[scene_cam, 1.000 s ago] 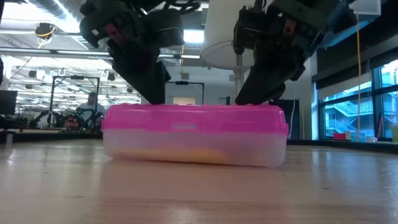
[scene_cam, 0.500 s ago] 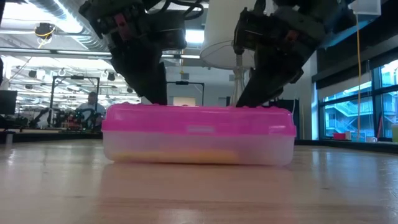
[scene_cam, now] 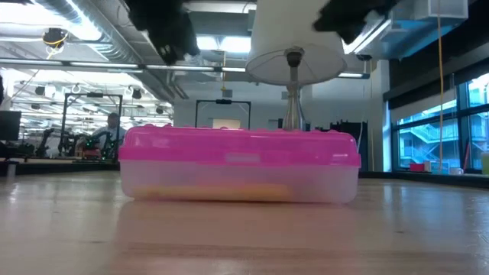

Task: Pick & place school supplies into a supply box
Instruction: Return to Home Position

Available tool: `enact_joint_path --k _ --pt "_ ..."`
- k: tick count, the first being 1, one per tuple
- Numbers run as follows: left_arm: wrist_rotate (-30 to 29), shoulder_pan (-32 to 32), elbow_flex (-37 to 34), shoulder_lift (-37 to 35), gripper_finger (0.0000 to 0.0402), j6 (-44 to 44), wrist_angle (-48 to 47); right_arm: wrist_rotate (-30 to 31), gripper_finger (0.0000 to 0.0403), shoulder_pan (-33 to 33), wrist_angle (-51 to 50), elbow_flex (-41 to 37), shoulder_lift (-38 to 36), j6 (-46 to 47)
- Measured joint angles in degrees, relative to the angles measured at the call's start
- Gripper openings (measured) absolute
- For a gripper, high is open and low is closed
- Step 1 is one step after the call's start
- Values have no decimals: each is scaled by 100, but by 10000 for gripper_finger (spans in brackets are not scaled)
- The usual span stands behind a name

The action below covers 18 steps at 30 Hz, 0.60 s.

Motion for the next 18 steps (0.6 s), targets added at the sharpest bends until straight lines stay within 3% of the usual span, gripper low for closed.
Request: enact_joint_path --k 5,8,11,14,18 --pt "-942 -102 -833 -1288 3 30 870 -15 114 273 -327 -377 -877 -189" --pt "-939 -103 -1597 -2124 5 71 1675 -53 114 285 -251 -1003 -1531 213" --pt "-932 -61 -2306 -2914 5 75 2465 -48 114 299 441 -1777 -2196 501" --pt "-1180 95 -2753 -3647 2 89 2552 -85 114 308 1225 -2408 -2795 534" --pt "-1753 195 -3163 -4333 3 82 2345 -36 114 303 1520 -2949 -3531 568"
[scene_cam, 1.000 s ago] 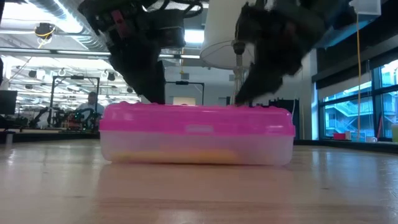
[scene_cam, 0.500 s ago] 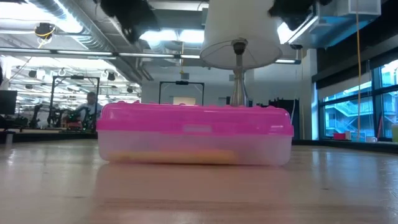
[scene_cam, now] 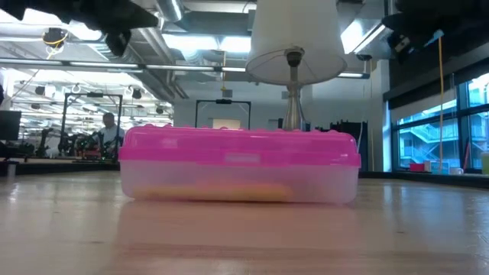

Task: Pick & place school supplies into a supply box
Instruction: Return to Home Position

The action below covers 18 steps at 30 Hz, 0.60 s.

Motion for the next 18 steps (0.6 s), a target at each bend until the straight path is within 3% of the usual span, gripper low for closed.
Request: enact_joint_path --k 4,18 --pt "-142 24 -200 -287 6 -389 -24 87 114 0 -143 -309 -626 -146" --pt "-28 36 -829 -1280 6 -313 20 319 114 0 192 -1372 -2501 -48"
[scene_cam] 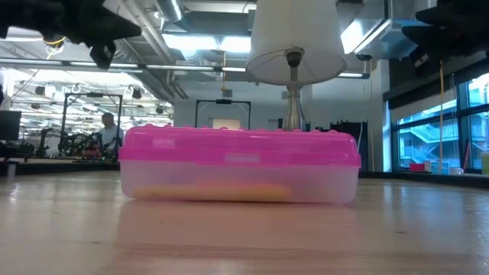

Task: Pick & place school supplies into a supply box
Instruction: Return to Home Position

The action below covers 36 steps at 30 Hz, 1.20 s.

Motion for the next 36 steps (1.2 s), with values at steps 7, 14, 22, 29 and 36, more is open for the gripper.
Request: enact_joint_path --k 7,14,22,29,36 --pt "-233 0 -626 -1005 2 -188 38 8 114 0 35 -297 -605 53" --pt "-487 0 -909 -1961 6 -139 -379 56 114 0 -127 -441 -1157 31" --pt "-585 22 -897 -2285 2 -54 -795 142 114 0 -226 -437 -1214 -174" --pt "-629 59 -963 -2287 5 -193 -983 372 114 0 -217 -437 -1214 -191" --pt "-697 59 -1337 -2284 3 -290 -754 446 114 1 -284 -437 -1213 -380"
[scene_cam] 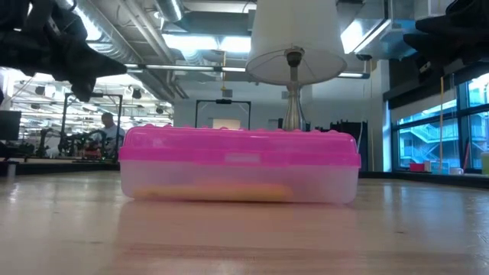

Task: Pick & place school supplies into a supply box
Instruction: Return to Home Position

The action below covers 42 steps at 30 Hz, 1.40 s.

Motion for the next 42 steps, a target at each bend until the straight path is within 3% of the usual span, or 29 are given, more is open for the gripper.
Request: enact_joint_path --k 12,22,35,38,42 --pt "-50 2 -13 16 2 498 33 2 114 1 -72 -2 3 -241" --pt "-52 2 -13 16 4 496 45 -6 114 1 -1063 -11 5 -509" --pt "-52 2 -13 18 4 497 52 -508 114 1 -79 -25 1 -1258" --pt "-51 2 -13 18 2 495 54 -511 114 1 286 -400 -1 -1349" --pt "-50 0 -13 20 3 494 56 -809 114 -1 34 -390 156 -1223"
